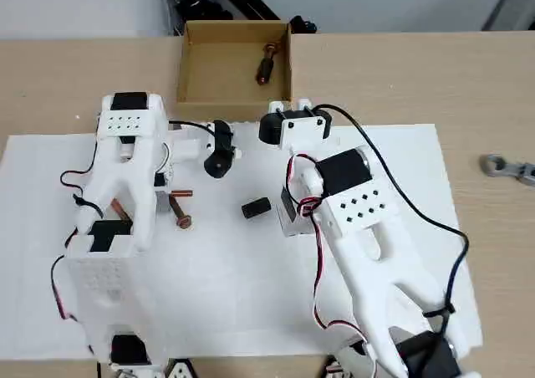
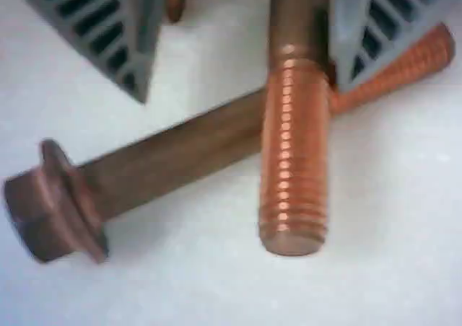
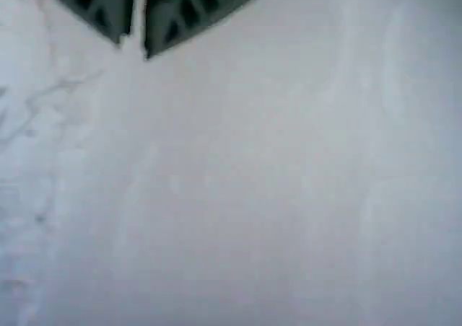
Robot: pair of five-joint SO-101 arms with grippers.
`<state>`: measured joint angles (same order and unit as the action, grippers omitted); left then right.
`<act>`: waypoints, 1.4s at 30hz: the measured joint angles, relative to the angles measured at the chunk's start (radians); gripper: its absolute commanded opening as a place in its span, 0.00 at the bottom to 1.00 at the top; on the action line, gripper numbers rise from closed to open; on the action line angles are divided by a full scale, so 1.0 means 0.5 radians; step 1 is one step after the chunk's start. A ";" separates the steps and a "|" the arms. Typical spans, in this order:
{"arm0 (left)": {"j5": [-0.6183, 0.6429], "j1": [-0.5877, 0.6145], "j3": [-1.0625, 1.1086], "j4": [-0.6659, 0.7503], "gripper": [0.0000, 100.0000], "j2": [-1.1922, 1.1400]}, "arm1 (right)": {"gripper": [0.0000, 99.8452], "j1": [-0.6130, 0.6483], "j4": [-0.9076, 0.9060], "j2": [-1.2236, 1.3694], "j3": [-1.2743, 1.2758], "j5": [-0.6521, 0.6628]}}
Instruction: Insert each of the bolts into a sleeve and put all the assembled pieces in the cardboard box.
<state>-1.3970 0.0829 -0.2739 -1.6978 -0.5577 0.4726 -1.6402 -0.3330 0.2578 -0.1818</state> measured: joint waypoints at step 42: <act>4.502 0.157 0.457 -0.049 0.21 0.758 | 0.01 0.000 0.175 0.000 0.000 -0.485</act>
<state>0.8539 0.1611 -0.0453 -1.7223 -0.1788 0.4726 -1.5528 -0.3330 0.2578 -0.4242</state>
